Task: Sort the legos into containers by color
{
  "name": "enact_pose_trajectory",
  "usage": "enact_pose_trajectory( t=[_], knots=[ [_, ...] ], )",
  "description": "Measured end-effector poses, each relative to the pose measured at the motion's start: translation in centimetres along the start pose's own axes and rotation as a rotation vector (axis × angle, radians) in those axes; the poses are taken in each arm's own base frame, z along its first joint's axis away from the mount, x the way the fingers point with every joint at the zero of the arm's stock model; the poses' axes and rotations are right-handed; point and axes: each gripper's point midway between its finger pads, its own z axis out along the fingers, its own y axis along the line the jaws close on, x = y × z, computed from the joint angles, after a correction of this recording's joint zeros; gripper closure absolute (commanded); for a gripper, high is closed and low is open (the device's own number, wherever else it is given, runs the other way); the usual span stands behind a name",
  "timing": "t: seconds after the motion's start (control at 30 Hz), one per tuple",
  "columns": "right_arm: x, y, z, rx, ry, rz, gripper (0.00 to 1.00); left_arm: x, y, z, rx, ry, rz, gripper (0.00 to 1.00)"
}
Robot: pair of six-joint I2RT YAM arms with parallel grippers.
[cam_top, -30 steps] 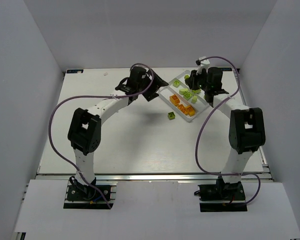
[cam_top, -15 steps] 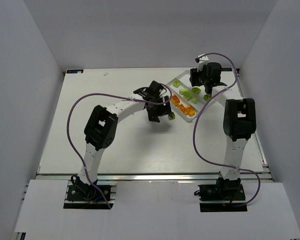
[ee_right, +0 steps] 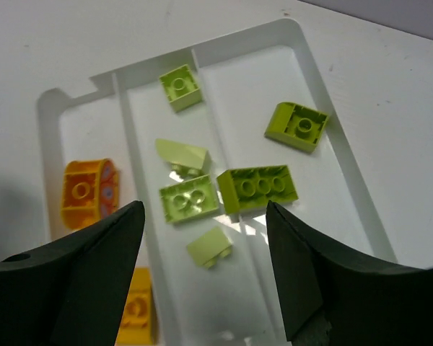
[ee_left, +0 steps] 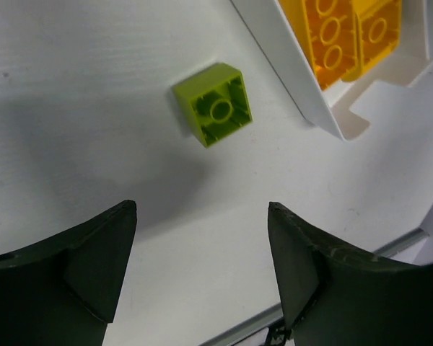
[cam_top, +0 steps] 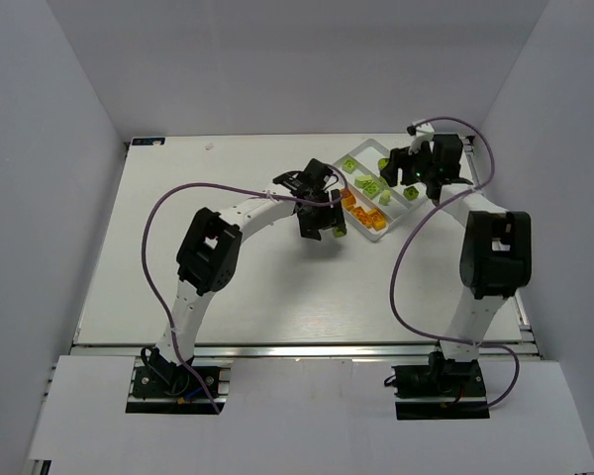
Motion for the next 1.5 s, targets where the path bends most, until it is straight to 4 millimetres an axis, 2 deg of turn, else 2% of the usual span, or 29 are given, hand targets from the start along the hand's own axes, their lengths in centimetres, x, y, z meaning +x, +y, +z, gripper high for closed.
enact_pose_trajectory(
  t=[0.1,0.17,0.23,0.3,0.33,0.4,0.43,0.47,0.53,0.63,0.73,0.8,0.97,1.13,1.27,1.4,1.5],
  knots=[
    [-1.1,1.4,-3.3,-0.080,-0.039,0.017,0.26,-0.1,0.6,1.7,-0.038,-0.002,0.004,0.23],
    [-2.4,2.4,-5.0,-0.151,-0.067,0.006,0.32,0.1,1.2,2.8,-0.069,0.003,0.007,0.24],
    [-3.4,3.8,-6.5,-0.241,-0.078,-0.017,0.33,-0.1,1.3,3.1,-0.080,-0.004,0.009,0.24],
    [-3.6,5.4,-7.6,-0.343,-0.069,-0.069,0.34,-0.4,1.5,2.9,-0.100,-0.027,0.013,0.23],
    [-3.2,6.4,-8.1,-0.402,-0.055,-0.106,0.33,-0.5,1.7,2.9,-0.106,-0.034,0.012,0.23],
    [-1.7,8.5,-8.9,-0.510,-0.008,-0.170,0.25,-0.1,3.0,2.2,-0.139,-0.047,0.003,0.21],
    [-0.7,9.5,-9.3,-0.559,0.013,-0.223,0.21,0.1,3.8,1.7,-0.159,-0.058,-0.002,0.16],
    [0.4,10.6,-9.6,-0.609,0.039,-0.267,0.13,0.2,4.5,0.9,-0.175,-0.067,-0.006,0.14],
    [2.9,12.6,-10.4,-0.706,0.084,-0.368,0.11,0.4,6.3,-1.5,-0.214,-0.098,-0.021,0.08],
    [6.0,15.0,-10.7,-0.836,0.122,-0.517,0.11,-0.5,7.5,-6.3,-0.224,-0.182,-0.045,0.03],
    [7.9,15.5,-10.3,-0.905,0.138,-0.653,0.11,-2.0,8.0,-11.3,-0.209,-0.298,-0.072,0.03],
    [8.3,15.6,-9.4,-0.935,0.135,-0.757,0.11,-2.1,8.7,-14.4,-0.209,-0.364,-0.087,0.02],
    [8.3,16.2,-6.2,-0.974,0.125,-0.987,0.11,0.5,11.7,-19.1,-0.258,-0.447,-0.118,0.02],
    [8.1,18.0,-4.0,-1.016,0.122,-1.133,0.14,3.0,14.2,-22.5,-0.285,-0.517,-0.152,0.02],
    [8.3,18.8,-2.3,-1.058,0.146,-1.202,0.22,4.5,15.4,-25.1,-0.262,-0.589,-0.191,0.02],
    [9.6,18.7,-1.0,-1.091,0.208,-1.225,0.23,5.5,16.3,-26.3,-0.251,-0.628,-0.232,0.02],
    [11.0,18.4,-1.3,-1.116,0.269,-1.222,0.24,6.0,16.8,-26.3,-0.260,-0.632,-0.250,0.02]
  ],
)
